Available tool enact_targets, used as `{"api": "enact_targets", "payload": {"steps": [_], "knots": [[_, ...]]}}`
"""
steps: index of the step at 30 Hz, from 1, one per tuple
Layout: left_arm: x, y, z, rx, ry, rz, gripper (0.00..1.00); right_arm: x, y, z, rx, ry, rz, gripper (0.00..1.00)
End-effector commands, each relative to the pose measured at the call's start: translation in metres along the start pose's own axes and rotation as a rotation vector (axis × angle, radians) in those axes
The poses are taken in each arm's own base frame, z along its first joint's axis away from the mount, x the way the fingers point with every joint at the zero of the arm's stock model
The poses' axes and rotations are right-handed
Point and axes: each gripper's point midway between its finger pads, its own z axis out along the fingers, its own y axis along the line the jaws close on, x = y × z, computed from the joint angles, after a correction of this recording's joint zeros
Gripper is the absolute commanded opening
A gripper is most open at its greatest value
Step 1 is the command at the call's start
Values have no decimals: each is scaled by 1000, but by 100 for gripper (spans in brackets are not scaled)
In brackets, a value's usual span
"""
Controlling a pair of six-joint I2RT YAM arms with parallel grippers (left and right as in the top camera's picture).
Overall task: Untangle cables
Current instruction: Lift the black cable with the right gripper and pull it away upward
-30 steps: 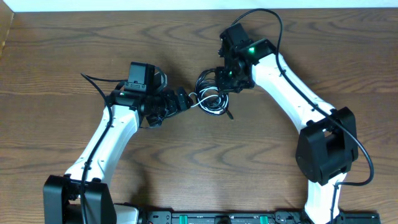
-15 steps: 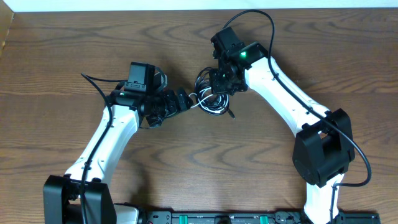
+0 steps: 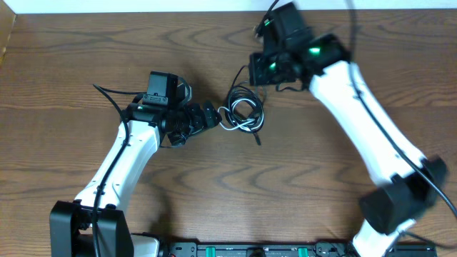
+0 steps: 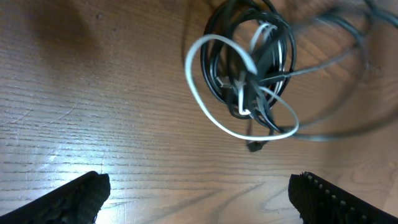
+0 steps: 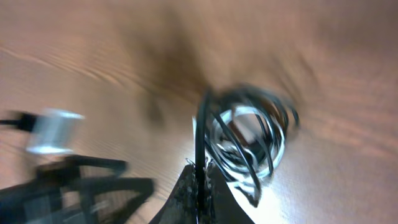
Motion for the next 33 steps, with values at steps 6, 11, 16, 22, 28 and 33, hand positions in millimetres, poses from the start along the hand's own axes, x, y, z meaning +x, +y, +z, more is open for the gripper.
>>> {"api": "enact_targets", "payload": {"steps": [6, 11, 16, 22, 28, 33], "knots": [[-3, -1, -1, -9, -8, -3, 98, -29, 30, -54, -84, -174, -57, 1], [-2, 0, -1, -12, -2, -6, 98, -42, 2, -57, 50, -242, 32, 1], [-2, 0, 0, -13, -2, -6, 98, -46, 0, -58, 49, -255, 40, 4], [-1, 1, 0, -13, -1, -7, 98, -32, -25, -50, 171, -201, 55, 61], [-1, 1, 0, -13, -1, -7, 98, -3, -53, -26, 288, -55, 57, 66], [-1, 1, 0, -13, -2, -7, 98, 26, -56, 12, 268, 119, -8, 64]]}}
